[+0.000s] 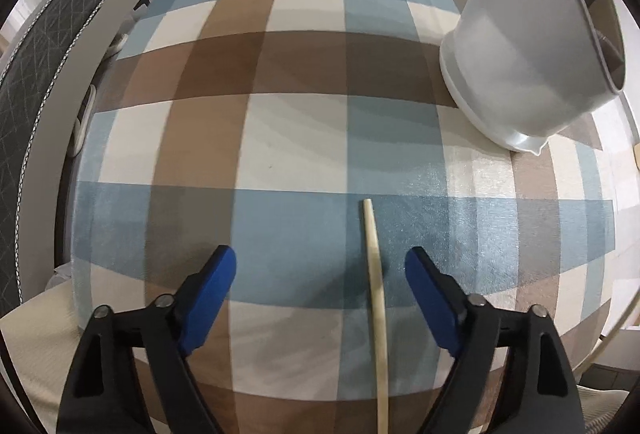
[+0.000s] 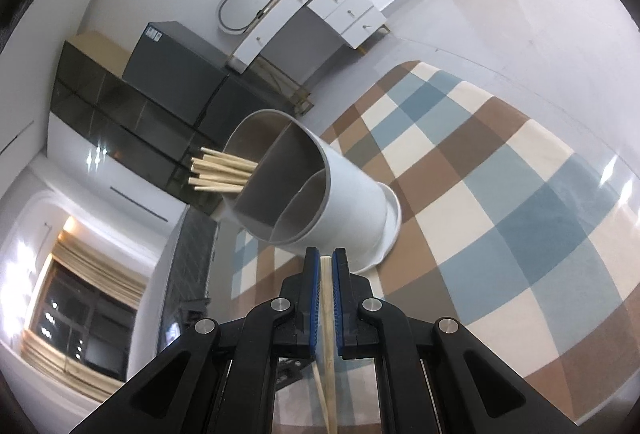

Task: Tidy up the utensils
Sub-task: 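Close the right gripper on one chopstick and lift it, then close the left gripper on the other chopstick and lift it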

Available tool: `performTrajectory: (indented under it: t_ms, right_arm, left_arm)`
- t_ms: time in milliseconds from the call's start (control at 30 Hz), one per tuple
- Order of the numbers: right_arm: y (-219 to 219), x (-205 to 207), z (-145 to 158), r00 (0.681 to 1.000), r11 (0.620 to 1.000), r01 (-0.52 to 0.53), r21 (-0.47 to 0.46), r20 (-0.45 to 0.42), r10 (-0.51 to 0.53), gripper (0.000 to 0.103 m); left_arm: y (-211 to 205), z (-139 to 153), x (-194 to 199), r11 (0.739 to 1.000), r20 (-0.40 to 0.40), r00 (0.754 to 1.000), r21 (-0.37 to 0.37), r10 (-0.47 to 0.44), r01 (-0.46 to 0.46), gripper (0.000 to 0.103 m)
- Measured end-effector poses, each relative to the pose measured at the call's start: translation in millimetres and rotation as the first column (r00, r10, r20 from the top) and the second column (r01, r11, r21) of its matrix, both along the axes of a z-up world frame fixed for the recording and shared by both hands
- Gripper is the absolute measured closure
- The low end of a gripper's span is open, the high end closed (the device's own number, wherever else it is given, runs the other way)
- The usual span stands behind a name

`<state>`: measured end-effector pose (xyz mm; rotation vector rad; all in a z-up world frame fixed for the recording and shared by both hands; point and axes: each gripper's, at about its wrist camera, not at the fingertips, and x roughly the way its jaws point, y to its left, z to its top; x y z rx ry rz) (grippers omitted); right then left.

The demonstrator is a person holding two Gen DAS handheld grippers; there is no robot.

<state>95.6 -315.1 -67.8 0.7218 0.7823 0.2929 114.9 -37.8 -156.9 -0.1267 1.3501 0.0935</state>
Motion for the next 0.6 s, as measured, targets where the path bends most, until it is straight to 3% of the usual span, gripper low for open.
performTrajectory:
  t_ms: [233, 400, 600]
  right_arm:
    - [5.7, -0.1, 13.3, 0.998, 1.0, -0.023, 0.012, 0.056, 0.022, 0.097]
    - [6.1, 2.1, 13.1, 0.998, 0.999, -0.023, 0.022, 0.054, 0.022, 0.097]
    - [3.9, 2.8, 11.3, 0.999, 1.0, -0.019, 0.02, 0.047, 0.018, 0.097]
  left_arm:
    - [-6.2, -0.3, 8.3, 1.0, -0.013, 1.0, 0.003, -0.004, 0.004, 0.046]
    - [-12.7, 5.9, 15.5, 1.0, -0.016, 1.0, -0.007, 0.003, -0.003, 0.097]
    - [-27.7, 8.6, 14.3, 0.999, -0.007, 0.999, -0.003, -0.037, 0.037, 0.101]
